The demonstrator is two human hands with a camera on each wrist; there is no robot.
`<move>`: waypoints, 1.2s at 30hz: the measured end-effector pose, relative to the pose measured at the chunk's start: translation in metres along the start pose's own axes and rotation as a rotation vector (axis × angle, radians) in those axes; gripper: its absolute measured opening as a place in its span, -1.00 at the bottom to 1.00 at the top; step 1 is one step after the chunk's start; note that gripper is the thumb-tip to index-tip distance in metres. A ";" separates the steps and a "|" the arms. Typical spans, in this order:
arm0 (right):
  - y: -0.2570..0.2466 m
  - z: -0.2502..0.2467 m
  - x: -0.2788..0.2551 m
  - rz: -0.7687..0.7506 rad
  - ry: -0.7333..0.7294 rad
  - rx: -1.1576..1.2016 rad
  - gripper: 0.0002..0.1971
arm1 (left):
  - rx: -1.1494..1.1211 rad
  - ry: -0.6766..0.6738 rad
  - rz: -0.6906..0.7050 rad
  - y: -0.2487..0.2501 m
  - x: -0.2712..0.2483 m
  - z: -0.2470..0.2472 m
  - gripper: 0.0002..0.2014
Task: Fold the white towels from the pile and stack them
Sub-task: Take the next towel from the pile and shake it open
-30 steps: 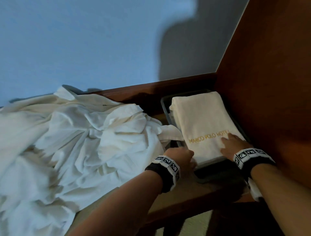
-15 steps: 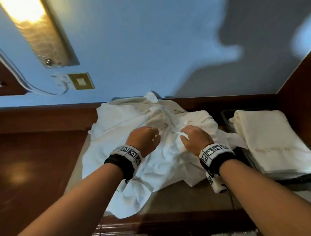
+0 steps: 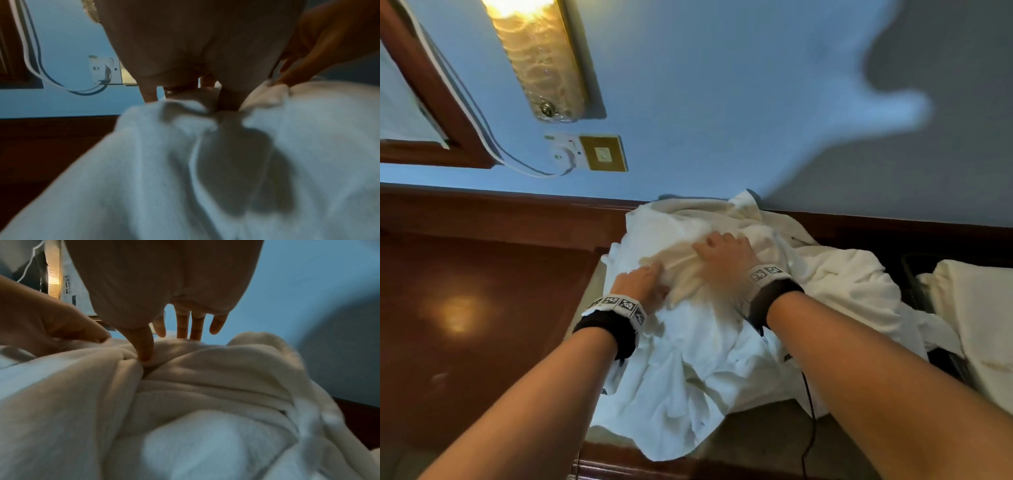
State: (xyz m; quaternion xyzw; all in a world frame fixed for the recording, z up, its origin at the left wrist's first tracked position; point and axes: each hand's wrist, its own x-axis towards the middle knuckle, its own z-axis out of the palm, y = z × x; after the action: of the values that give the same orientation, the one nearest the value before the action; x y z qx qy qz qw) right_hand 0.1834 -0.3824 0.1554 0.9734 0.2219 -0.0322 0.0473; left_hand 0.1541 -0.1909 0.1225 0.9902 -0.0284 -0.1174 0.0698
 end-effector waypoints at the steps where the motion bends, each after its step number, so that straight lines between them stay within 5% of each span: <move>1: 0.000 -0.003 0.004 -0.010 -0.004 -0.016 -0.48 | -0.040 -0.005 0.008 -0.001 0.001 -0.004 -0.75; 5: 0.013 -0.028 0.019 -0.137 -0.071 0.033 -0.75 | -0.110 0.113 0.079 -0.013 -0.006 -0.042 -0.84; 9: 0.023 -0.081 0.037 -0.178 0.049 0.116 -0.85 | -0.078 0.233 0.127 -0.021 -0.015 -0.104 -0.72; 13: 0.022 -0.156 0.047 -0.096 0.241 0.145 -0.82 | -0.062 0.400 0.126 -0.033 -0.033 -0.177 -0.61; 19: 0.014 -0.244 0.032 0.033 0.527 0.040 -0.81 | -0.198 0.669 0.088 -0.102 -0.071 -0.272 -0.85; 24: -0.074 -0.260 0.037 -0.036 0.559 0.148 -0.47 | -0.498 0.891 0.176 -0.138 -0.091 -0.319 -0.94; 26: -0.123 -0.266 0.039 -0.097 0.495 0.223 -0.45 | -0.556 0.897 0.220 -0.148 -0.098 -0.333 -0.94; 30: -0.188 -0.270 0.050 -0.104 0.458 0.210 -0.95 | -0.413 0.774 0.328 -0.173 -0.119 -0.352 -0.91; 36: -0.198 -0.266 0.041 0.170 0.457 0.091 -0.75 | -0.302 0.661 0.273 -0.241 -0.134 -0.347 -0.85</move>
State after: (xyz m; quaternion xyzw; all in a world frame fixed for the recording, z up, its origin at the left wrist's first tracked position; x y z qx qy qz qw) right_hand 0.1452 -0.1589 0.4010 0.9716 0.1426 0.1831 -0.0455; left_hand 0.1159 0.1025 0.4522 0.9403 -0.1180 0.2157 0.2353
